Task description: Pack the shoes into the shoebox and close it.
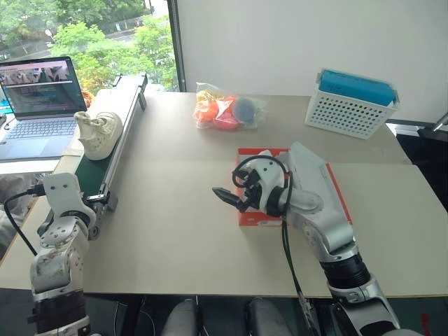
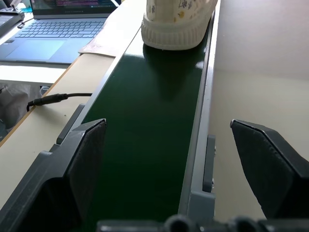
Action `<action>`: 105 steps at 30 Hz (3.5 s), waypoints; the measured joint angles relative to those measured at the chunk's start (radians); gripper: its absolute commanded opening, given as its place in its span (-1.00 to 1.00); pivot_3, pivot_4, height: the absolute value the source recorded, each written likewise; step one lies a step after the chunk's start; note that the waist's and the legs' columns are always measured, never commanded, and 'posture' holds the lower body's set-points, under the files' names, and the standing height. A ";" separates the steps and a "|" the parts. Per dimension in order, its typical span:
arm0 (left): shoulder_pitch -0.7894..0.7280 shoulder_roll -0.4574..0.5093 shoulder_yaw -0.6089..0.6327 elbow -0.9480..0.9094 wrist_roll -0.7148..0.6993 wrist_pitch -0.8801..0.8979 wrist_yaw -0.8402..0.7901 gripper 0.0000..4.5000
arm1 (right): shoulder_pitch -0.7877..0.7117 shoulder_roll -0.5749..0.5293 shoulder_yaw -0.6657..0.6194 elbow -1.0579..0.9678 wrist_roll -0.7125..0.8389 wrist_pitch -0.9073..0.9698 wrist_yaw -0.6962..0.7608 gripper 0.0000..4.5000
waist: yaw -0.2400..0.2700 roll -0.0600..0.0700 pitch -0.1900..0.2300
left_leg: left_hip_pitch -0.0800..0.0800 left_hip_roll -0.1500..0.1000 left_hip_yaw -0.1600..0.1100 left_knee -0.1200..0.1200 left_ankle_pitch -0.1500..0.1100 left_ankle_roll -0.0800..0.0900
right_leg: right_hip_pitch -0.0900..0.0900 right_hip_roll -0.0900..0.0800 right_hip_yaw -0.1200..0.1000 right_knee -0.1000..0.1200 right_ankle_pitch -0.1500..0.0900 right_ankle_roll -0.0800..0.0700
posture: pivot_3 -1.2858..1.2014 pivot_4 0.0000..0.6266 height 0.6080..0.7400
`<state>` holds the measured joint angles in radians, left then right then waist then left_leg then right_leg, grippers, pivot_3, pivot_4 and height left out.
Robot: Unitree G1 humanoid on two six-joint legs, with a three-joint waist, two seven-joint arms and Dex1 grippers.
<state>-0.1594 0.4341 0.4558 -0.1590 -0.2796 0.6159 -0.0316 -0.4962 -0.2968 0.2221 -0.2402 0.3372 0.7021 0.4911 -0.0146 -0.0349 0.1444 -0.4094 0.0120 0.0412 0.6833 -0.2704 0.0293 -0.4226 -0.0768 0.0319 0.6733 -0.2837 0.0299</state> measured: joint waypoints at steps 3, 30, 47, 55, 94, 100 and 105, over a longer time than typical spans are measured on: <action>-0.007 0.000 0.010 0.011 0.001 -0.001 0.015 0.95 | 0.000 0.001 -0.001 -0.003 0.000 0.005 -0.001 0.99 | 0.000 0.000 0.000 | 0.000 0.000 0.000 0.000 0.000 0.000 | 0.000 0.000 0.000 0.000 0.000 0.000 | 0.03 -0.52 1.00; -0.041 -0.065 0.051 0.051 -0.035 -0.002 0.025 0.39 | -0.001 0.015 -0.041 -0.020 0.001 0.029 -0.022 1.00 | 0.011 0.000 0.000 | 0.003 0.000 -0.002 0.000 0.001 -0.002 | 0.001 0.000 -0.001 0.001 0.000 0.000 | 0.03 -0.52 1.00; -0.179 -0.268 -0.099 -0.252 -0.337 0.010 -0.028 0.39 | -0.146 0.231 -0.295 0.130 0.149 0.231 -0.194 1.00 | -0.002 -0.003 -0.001 | -0.002 0.000 -0.002 0.001 0.002 -0.003 | 0.000 0.001 -0.001 0.004 0.001 -0.001 | 0.03 -0.52 1.00; -0.118 -0.272 -0.264 -0.360 -0.545 0.190 -0.090 0.39 | -0.414 0.386 -0.807 0.321 0.728 0.607 -0.613 1.00 | -0.018 -0.001 -0.001 | -0.001 0.002 -0.001 0.000 0.003 -0.004 | -0.001 0.003 -0.001 0.006 0.001 -0.001 | 0.03 -0.52 1.00; -0.134 -0.257 -0.324 -0.300 -0.548 0.210 -0.079 0.38 | -0.302 0.274 -0.557 0.287 1.097 0.440 -0.886 -0.32 | -0.027 -0.001 -0.001 | -0.004 0.001 0.000 0.000 0.004 -0.001 | 0.000 0.003 0.000 0.001 0.001 -0.001 | 0.03 -0.52 1.00; -0.134 -0.249 -0.328 -0.302 -0.543 0.209 -0.082 0.38 | -0.301 0.261 -0.535 0.286 1.097 0.426 -0.887 -0.69 | -0.027 -0.001 -0.001 | -0.004 0.001 0.000 0.000 0.004 -0.001 | 0.000 0.003 0.000 0.001 0.001 -0.001 | 0.03 -0.52 1.00; -0.134 -0.210 -0.375 -0.310 -0.474 0.181 -0.100 0.38 | -0.279 0.262 -0.522 0.269 1.097 0.407 -0.896 -0.69 | -0.026 -0.001 -0.001 | -0.004 0.001 0.000 0.000 0.004 0.000 | 0.000 0.003 0.000 0.000 0.001 -0.001 | 0.03 -0.52 1.00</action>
<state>-0.2939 0.2238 0.0813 -0.4690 -0.7533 0.7973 -0.1318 -0.7752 -0.0351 -0.2994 0.0292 1.4344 1.1092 -0.4050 -0.0408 -0.0357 0.1439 -0.4134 0.0128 0.0408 0.6837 -0.2667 0.0288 -0.4227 -0.0741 0.0314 0.6733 -0.2824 0.0287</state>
